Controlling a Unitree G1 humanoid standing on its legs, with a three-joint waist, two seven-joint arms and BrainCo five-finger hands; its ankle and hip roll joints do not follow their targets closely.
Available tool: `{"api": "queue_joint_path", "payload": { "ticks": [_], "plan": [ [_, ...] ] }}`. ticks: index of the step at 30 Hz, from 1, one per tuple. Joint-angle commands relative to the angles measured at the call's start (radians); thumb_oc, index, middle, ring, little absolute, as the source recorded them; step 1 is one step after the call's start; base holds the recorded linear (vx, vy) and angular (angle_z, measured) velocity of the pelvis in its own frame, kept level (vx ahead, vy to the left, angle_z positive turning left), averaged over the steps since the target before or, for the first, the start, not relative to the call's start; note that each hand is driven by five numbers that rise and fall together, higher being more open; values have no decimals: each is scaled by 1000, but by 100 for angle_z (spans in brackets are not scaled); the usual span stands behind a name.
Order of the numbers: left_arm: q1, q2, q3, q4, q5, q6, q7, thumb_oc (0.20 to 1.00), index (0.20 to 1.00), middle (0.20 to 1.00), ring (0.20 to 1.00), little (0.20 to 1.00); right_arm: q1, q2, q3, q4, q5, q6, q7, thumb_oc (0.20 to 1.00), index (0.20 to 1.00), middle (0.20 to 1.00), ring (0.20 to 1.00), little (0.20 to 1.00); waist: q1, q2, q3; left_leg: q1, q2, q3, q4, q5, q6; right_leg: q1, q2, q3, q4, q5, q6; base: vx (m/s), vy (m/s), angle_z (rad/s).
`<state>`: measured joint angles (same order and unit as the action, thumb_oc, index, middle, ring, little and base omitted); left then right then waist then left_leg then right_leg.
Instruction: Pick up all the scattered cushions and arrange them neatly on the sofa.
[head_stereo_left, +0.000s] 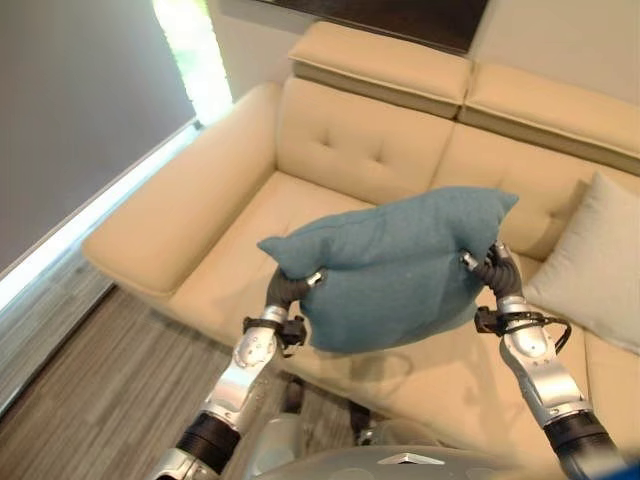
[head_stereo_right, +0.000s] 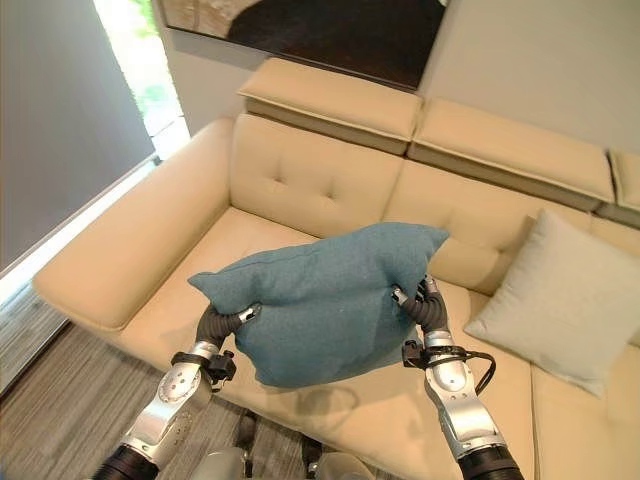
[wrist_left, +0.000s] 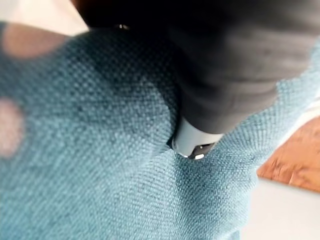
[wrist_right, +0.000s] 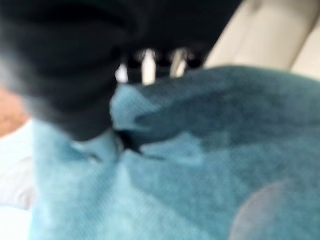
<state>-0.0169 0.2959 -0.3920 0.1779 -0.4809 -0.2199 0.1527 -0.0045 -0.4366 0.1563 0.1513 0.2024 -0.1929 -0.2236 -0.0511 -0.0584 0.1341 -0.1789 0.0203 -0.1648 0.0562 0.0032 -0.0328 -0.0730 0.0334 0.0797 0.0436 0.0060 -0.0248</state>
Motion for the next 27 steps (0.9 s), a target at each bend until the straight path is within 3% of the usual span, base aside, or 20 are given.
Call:
{"api": "queue_joint_path", "payload": {
  "ticks": [1, 7, 8, 9, 10, 11, 18, 20, 27],
  "plan": [
    [-84, -11, -42, -105, 25, -76, -50, 200, 200, 200, 200, 200, -99, 19, 2, -74, -20, -83, 15, 200, 200, 200, 200, 200, 5, -21, -58, 24, -18, 82, 50, -78, -6, 32, -70, -3, 43, -98, 99, 78, 191, -111],
    [-91, 26, -5, -127, 34, -89, -38, 200, 200, 200, 200, 200, -177, 36, 26, -69, -54, -82, 8, 200, 200, 200, 200, 200, 35, -19, -47, 42, 0, 221, 31, -110, 26, -50, -124, 7, 62, -57, 159, -15, 131, -109],
    [-93, 35, 4, -132, 37, -91, -35, 200, 200, 200, 200, 200, -191, 41, 29, -66, -58, -82, 5, 200, 200, 200, 200, 200, 41, -18, -44, 42, 6, 241, 29, -113, 28, -65, -142, -28, 67, -48, 164, -17, -27, -129],
    [-96, 53, 31, -143, 48, -97, -27, 200, 200, 200, 200, 200, -209, 49, 31, -67, -70, -86, -1, 200, 200, 200, 200, 200, 64, -18, -46, 47, 19, 281, 23, -127, 27, -67, -195, -139, 48, -37, 168, -16, -28, -97],
    [-95, 54, 32, -144, 48, -96, -27, 200, 200, 200, 200, 200, -209, 49, 31, -67, -70, -86, -1, 200, 200, 200, 200, 200, 61, -18, -45, 47, 18, 279, 24, -128, 27, -63, -195, -142, 46, -37, 169, 21, -75, -77],
    [-109, 62, 51, -160, 57, -105, -13, 200, 200, 200, 200, 200, -235, 47, 37, -70, -92, -87, -12, 200, 200, 200, 200, 200, 70, -20, -38, 46, 24, 296, 37, -138, 26, -78, -230, -209, 36, -17, 177, 16, -47, -52],
    [-250, 53, 58, -143, 84, -135, 56, 200, 200, 200, 200, 200, -383, 17, 59, -65, -117, -93, -63, 200, 200, 200, 200, 200, 63, -22, -21, -2, 15, 284, 59, -150, 20, -120, -237, -199, -7, 22, 174, 8, -61, -7],
    [-435, 52, 44, -94, 107, -150, 143, 200, 200, 200, 200, 200, -552, -27, 98, -32, -114, -82, -110, 200, 200, 200, 200, 200, 62, -21, 1, -79, 13, 259, 75, -138, 11, -172, -232, -202, -27, 42, 167, -91, -81, 15],
    [-768, 77, 16, 65, 116, -178, 267, 200, 200, 200, 200, 200, -860, -75, 145, 107, -69, -80, -189, 200, 200, 200, 200, 200, 61, -8, 50, -223, 6, 230, 137, -130, -3, -286, -228, -201, 12, 34, 159, -56, -9, 9]
  ]
}}
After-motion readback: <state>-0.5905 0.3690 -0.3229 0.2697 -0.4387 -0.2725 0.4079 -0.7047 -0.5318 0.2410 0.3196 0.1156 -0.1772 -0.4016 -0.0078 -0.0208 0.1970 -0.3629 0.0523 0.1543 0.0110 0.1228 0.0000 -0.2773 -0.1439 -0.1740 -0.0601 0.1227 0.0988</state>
